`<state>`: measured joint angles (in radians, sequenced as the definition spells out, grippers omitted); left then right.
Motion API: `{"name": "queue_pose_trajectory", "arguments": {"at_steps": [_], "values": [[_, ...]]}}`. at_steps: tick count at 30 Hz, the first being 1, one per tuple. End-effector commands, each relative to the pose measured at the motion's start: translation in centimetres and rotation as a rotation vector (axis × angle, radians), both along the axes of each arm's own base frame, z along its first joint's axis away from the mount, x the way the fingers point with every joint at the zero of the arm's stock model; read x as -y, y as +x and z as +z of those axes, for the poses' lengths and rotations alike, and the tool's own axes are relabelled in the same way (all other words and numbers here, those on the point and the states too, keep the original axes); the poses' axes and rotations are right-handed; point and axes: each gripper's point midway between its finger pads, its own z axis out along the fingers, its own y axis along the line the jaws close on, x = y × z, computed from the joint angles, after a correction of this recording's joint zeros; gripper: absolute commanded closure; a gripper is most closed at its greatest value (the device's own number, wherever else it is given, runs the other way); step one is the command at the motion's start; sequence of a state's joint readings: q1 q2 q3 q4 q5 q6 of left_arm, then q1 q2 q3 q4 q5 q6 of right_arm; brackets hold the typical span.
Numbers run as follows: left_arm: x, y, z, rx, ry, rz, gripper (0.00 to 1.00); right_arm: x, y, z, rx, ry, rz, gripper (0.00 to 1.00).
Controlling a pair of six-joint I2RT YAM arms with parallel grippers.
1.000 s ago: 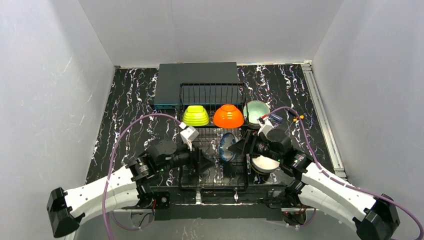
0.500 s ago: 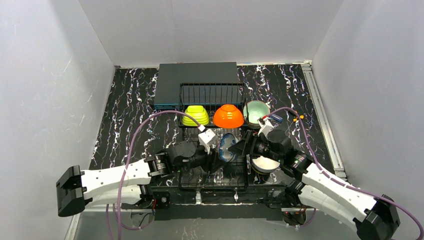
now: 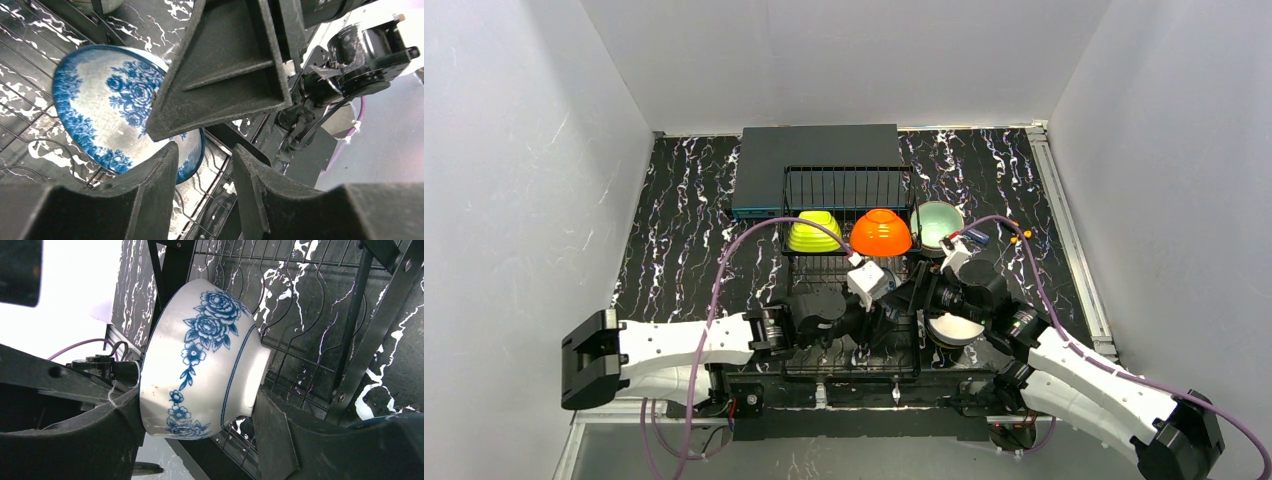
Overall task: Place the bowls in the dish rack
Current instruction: Place the bowl in the dish rack.
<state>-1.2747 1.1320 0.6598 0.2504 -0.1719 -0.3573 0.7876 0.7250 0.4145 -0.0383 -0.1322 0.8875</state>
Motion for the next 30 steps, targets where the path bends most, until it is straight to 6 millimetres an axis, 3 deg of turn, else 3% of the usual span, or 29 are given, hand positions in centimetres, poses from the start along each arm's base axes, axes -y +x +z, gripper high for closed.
{"name": "queue_pose_trajectory", "arguments": {"at_steps": [1,5,13,17,23,30], "values": [[1.4,0.5,1.1,0.036,-0.022,0.02,0.59,-0.7,0.4,2.9,0.07,0.087,0.002,0.99],[1.8,1.0,0.1,0.029,-0.006,0.047,0.68,-0.5,0.3,3.0,0.07,0.087,-0.001,0.99],[1.9,0.9,-0.4,0.006,-0.014,0.059,1.0,-0.3,0.4,3.1,0.078,0.078,-0.011,0.99],[1.1,0.7,0.4,-0.001,-0.064,0.07,1.0,-0.1,0.5,3.0,0.079,0.074,-0.021,0.98],[-0.2,0.2,0.9,-0.029,-0.134,0.084,1.0,0.3,0.5,2.8,0.081,0.053,-0.032,0.42],[-1.1,-0.6,0.6,-0.108,-0.225,0.101,1.0,0.3,0.6,3.1,0.093,0.043,-0.026,0.13]]}}
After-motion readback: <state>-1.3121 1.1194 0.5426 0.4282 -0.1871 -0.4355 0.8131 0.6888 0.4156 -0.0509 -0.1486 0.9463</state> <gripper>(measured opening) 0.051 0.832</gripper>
